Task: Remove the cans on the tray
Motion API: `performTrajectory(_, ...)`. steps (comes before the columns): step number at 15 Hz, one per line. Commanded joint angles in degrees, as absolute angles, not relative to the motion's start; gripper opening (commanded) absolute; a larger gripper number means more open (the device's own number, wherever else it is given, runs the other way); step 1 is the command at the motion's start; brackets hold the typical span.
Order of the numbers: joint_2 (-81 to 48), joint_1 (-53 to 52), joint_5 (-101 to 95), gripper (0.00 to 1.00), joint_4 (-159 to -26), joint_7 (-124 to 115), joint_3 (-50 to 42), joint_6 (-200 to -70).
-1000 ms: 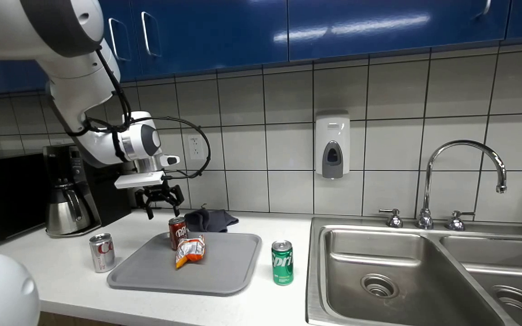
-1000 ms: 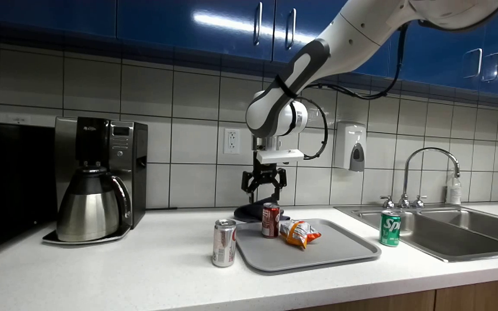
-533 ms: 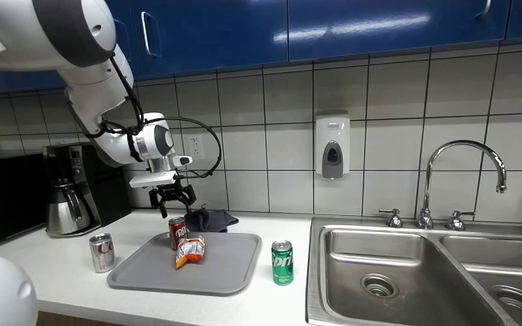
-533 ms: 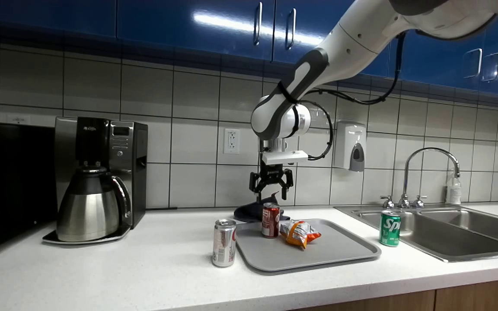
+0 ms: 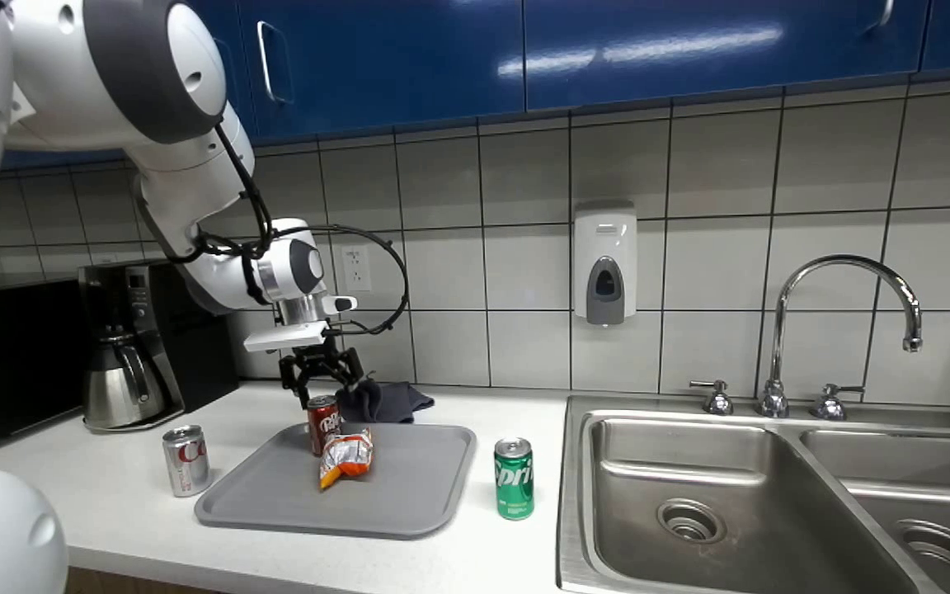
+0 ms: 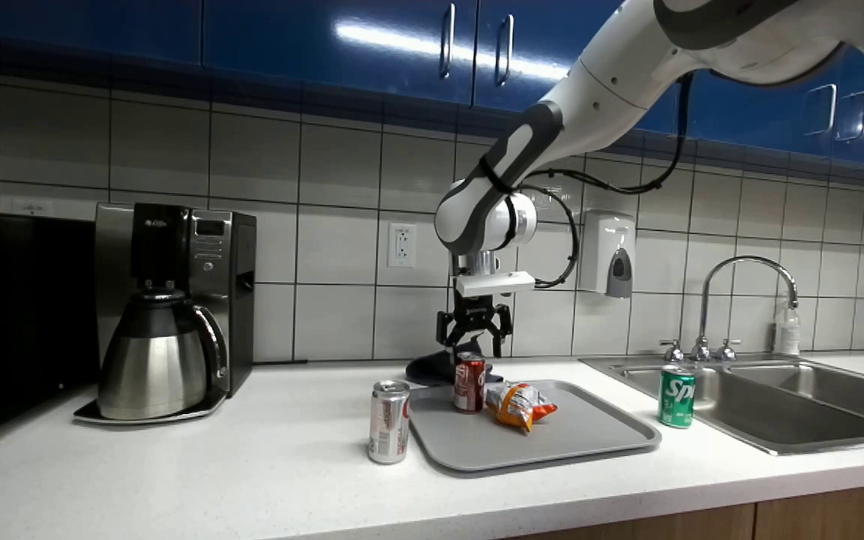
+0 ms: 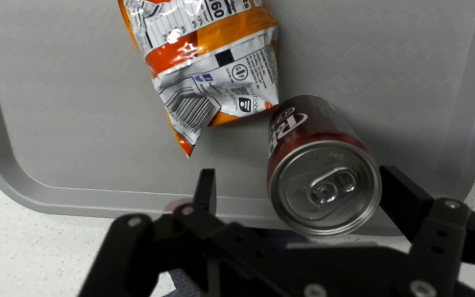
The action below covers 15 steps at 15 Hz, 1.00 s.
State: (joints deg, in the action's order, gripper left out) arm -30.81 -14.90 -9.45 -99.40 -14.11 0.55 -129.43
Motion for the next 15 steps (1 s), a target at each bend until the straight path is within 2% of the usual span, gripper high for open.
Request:
performTrajectory(1, -32.7, -14.78, -9.39, 1.0, -96.24, -15.34, 0.85, -126.39)
performTrajectory(13, -35.12, -15.2, -9.21, 1.0, -95.08, -15.29, 1.05, -124.79)
performTrajectory(14, -35.26, -15.16, -9.11, 0.96, -94.98, -15.24, 1.1, -124.75)
performTrajectory(15, -35.31, -15.15, -9.15, 0.72, -95.07, -15.18, 1.09, -125.05)
